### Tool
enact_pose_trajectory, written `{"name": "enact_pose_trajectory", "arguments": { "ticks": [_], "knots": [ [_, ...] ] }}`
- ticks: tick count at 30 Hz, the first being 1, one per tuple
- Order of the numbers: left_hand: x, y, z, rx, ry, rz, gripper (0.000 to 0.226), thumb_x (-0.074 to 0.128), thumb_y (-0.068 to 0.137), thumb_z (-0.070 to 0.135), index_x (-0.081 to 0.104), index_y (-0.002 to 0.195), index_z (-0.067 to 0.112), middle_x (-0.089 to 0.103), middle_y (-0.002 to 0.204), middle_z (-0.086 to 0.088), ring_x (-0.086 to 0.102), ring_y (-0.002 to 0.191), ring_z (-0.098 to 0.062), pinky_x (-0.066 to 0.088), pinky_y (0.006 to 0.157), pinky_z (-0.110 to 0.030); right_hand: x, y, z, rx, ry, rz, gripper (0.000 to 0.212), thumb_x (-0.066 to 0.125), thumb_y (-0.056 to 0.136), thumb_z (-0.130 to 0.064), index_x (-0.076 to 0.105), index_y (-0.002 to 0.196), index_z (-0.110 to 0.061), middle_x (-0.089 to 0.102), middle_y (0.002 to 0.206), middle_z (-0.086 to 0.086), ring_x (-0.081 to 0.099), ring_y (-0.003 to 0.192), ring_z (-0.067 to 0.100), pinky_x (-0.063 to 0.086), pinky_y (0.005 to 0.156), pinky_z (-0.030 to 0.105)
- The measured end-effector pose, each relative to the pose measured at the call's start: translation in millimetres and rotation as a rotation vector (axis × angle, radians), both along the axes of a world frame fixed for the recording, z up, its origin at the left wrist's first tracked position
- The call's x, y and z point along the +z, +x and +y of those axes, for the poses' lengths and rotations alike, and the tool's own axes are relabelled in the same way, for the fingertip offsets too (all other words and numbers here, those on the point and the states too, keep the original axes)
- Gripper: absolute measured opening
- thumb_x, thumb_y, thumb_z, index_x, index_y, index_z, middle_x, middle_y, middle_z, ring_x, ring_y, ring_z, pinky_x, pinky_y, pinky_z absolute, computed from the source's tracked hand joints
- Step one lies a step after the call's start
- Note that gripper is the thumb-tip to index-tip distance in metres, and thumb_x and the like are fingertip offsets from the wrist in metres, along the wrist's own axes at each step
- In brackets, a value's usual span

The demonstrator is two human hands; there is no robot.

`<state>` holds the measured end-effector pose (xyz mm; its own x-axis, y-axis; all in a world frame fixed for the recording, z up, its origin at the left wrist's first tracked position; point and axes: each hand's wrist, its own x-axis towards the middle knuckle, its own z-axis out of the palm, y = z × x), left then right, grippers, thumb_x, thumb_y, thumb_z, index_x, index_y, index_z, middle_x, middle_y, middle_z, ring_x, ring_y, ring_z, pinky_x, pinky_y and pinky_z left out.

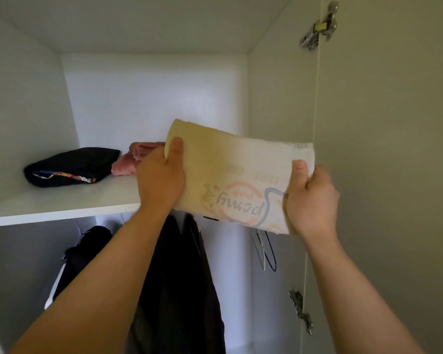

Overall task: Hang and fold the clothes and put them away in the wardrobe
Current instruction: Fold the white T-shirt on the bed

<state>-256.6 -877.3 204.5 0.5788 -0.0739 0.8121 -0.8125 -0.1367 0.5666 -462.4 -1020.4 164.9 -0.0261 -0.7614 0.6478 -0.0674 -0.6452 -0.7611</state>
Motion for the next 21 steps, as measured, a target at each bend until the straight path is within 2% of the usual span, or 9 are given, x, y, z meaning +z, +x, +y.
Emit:
{"name": "enact_pose_trajectory", "arguments": {
  "ticks": [2,4,7,9,13,15,17,19,21],
  "knots": [
    [14.1,19.6,-17.7,-0.009,0.084,0.056,0.051,0.039,0.102,0.061,0.051,0.068,0.026,0.052,0.067,0.009,0.047,0.066,0.003,0.033,0.072,-0.018,5.4,3.6,-10.9,0.028,-0.017,-0.010,0.039,0.045,0.104,-0.047,0.044,0.079,-0.017,0.046,0.066,-0.010,0.040,0.059,0.021,0.019,0.057,0.030],
    [29.7,39.3,-37.4,-0.037,0.122,0.077,0.062,0.040,0.099,0.065,0.053,0.067,0.014,0.055,0.066,0.002,0.046,0.062,-0.008,0.031,0.059,-0.032,10.6,8.5,-21.9,0.045,-0.017,-0.012,0.037,0.048,0.104,-0.045,0.044,0.079,-0.018,0.045,0.066,-0.012,0.038,0.057,0.013,0.018,0.055,0.029],
    [49.6,65.1,-67.1,0.019,0.235,0.012,0.066,0.038,0.099,0.065,0.050,0.062,0.012,0.052,0.061,-0.001,0.045,0.058,-0.012,0.025,0.053,-0.033,13.0,17.9,-36.2,0.076,0.025,0.013,0.035,0.049,0.103,-0.044,0.049,0.084,-0.015,0.055,0.072,-0.006,0.043,0.065,0.023,0.020,0.056,0.029],
    [60.0,82.3,-90.0,0.004,0.301,-0.002,0.066,0.038,0.099,0.065,0.045,0.058,0.013,0.051,0.059,-0.003,0.046,0.058,-0.016,0.027,0.052,-0.031,14.3,25.3,-46.1,0.059,0.046,0.056,0.036,0.048,0.104,-0.044,0.055,0.092,-0.011,0.067,0.088,0.010,0.052,0.076,0.033,0.022,0.059,0.027],
    [68.3,111.3,-135.5,-0.030,0.490,-0.044,0.069,0.036,0.102,0.062,0.047,0.059,0.009,0.053,0.064,-0.008,0.055,0.072,-0.031,0.034,0.067,-0.036,17.3,43.2,-64.6,0.007,0.135,0.226,0.046,0.044,0.105,-0.044,0.062,0.108,-0.002,0.069,0.110,0.023,0.063,0.104,0.041,0.041,0.072,0.030],
    [62.7,125.8,-155.5,-0.009,0.618,-0.087,0.064,0.038,0.102,0.060,0.058,0.077,0.004,0.062,0.083,-0.016,0.061,0.092,-0.039,0.040,0.076,-0.039,21.4,49.4,-71.1,0.044,0.199,0.358,0.049,0.042,0.105,-0.043,0.064,0.108,0.001,0.070,0.105,0.025,0.068,0.098,0.042,0.055,0.084,0.039],
    [51.8,136.1,-172.0,0.054,0.777,-0.104,0.059,0.046,0.101,0.056,0.054,0.115,-0.001,0.061,0.115,-0.024,0.059,0.111,-0.042,0.045,0.089,-0.044,24.0,54.0,-75.1,-0.042,0.218,0.604,0.047,0.040,0.103,-0.042,0.065,0.104,-0.002,0.072,0.097,0.021,0.072,0.086,0.038,0.056,0.076,0.039],
    [39.1,136.6,-187.1,-0.019,0.924,-0.165,0.060,0.047,0.101,0.055,0.045,0.133,0.004,0.059,0.125,-0.020,0.058,0.116,-0.038,0.047,0.098,-0.045,27.3,57.6,-76.0,-0.341,0.041,0.828,0.034,0.044,0.100,-0.041,0.061,0.105,-0.011,0.068,0.104,0.015,0.067,0.092,0.037,0.042,0.068,0.034],
    [25.0,129.8,-201.1,-0.264,1.018,-0.186,0.057,0.042,0.102,0.058,0.047,0.138,0.014,0.066,0.123,-0.011,0.061,0.114,-0.028,0.045,0.101,-0.039,32.4,64.9,-67.4,-0.463,-0.192,0.847,0.029,0.050,0.097,-0.043,0.057,0.107,-0.017,0.062,0.108,0.010,0.062,0.099,0.036,0.040,0.067,0.036]
  ]
}}
